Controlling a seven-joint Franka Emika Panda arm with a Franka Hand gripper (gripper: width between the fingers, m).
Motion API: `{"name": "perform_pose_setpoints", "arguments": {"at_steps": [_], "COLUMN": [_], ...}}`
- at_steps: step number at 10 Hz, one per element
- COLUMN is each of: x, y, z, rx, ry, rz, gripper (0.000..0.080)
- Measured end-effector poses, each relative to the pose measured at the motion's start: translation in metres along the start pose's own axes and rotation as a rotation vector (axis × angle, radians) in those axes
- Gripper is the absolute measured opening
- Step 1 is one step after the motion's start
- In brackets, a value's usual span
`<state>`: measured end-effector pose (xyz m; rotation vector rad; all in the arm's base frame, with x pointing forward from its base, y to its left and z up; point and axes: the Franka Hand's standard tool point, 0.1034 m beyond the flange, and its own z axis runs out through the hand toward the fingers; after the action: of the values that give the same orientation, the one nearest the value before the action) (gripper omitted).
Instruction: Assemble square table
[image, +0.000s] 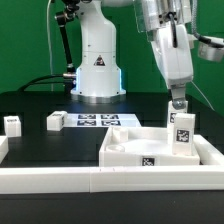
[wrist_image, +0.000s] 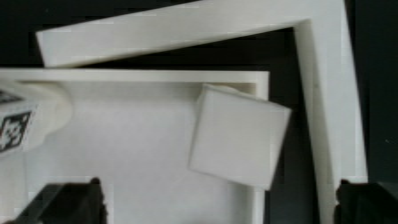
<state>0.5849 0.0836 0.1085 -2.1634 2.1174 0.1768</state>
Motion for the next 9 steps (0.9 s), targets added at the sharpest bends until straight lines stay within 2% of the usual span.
{"name": "perform_pose_setpoints", "arguments": {"at_steps": [3,6,7,8,9], "x": [0.018,0.016,0.018,0.03,0.044], "y": [0.006,0.007,0.008,0.012,0.014], "z": [-0.006,-0.003,-0.002,-0.001,0.0], "rx": [-0.011,-0.015,-0.025,-0.066,-0.07], "ry": [-0.002,-0.002,0.001,0.006,0.008], "rz": [-0.121,-0.127,-0.168,-0.339,-0.457], "gripper": [0.0649,0.0649,0.0649,0.0649,0.0649]}}
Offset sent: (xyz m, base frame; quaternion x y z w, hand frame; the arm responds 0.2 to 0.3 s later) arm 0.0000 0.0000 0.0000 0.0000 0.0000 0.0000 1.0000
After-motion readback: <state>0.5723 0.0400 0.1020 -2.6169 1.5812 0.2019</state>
